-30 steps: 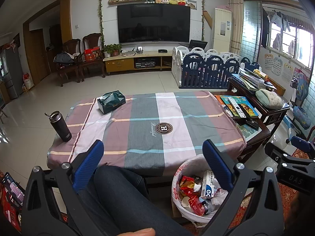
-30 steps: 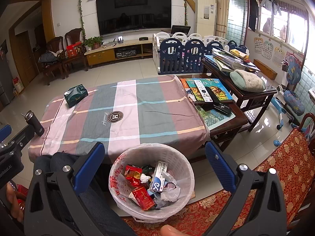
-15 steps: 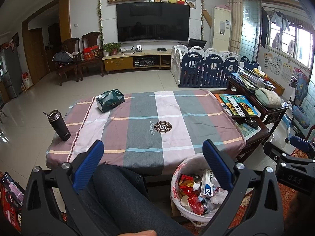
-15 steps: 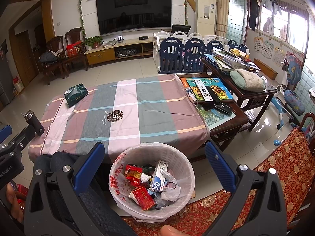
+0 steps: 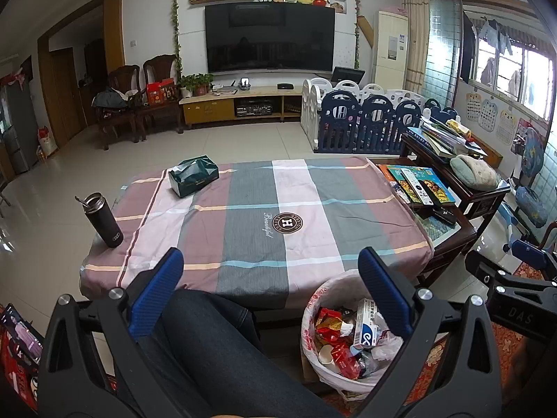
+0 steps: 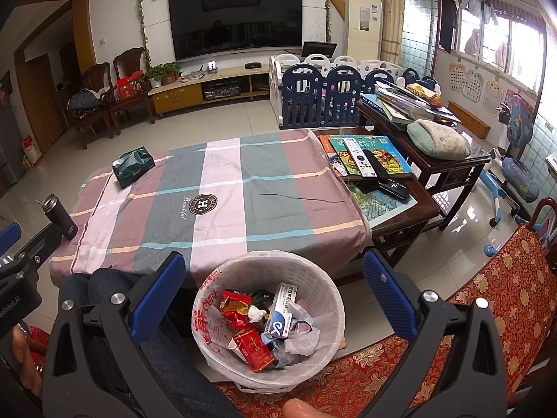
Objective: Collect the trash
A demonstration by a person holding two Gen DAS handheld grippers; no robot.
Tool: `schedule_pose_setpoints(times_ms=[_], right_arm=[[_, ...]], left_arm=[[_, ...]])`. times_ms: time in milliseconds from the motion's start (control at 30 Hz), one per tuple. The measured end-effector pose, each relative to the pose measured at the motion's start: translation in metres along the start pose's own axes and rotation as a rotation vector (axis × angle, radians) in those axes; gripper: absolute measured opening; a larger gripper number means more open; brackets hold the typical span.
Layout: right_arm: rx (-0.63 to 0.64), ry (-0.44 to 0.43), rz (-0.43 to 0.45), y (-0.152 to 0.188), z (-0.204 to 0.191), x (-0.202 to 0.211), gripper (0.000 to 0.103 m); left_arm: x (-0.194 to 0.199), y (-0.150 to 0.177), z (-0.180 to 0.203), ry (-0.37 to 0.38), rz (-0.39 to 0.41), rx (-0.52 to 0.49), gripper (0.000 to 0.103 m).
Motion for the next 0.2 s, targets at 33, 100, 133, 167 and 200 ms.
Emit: schedule_pose_setpoints(times_ms=[33, 100, 133, 167, 200], right_arm=[[0.0, 0.0, 0.0, -0.0001, 0.0001, 0.0, 0.1], [-0.001, -0.001, -0.001, 0.0009, -0.0003, 0.0001, 0.1], [0.0, 0.0, -0.001, -0.0003, 0.0002, -0.0001, 0.1], [-0.001, 0.0, -0.003, 0.0021, 0.0002, -0.0011, 0.1], [-0.001, -0.001, -0.002, 0.0019, 0.0002, -0.0011, 0.1]], left_arm=[[-0.0001, -0.0004, -0.0009, -0.002, -0.001, 0.002, 0.1], [-0.0012, -0.0008, -0.0021, -0.004, -0.002, 0.005, 0.1], [-0.0014, -0.0009, -0.0028, -0.005, -0.002, 0.006, 0.1], [-0.0014, -0.0004, -0.0029, -0.005, -0.003, 0.007, 0.1], [-0.0017, -0.0008, -0.0031, -0.006, -0.003, 0.006, 0.1]])
Point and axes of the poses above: each gripper's, at about its wrist camera, not at the fingertips, and x roughly against the way its jaws point, z to its right, y to its underside, the point moved 9 cm from there along -x, roughly the way its jaws point, and after that the axes turned 3 degrees about -y, right-handed, at the moved point
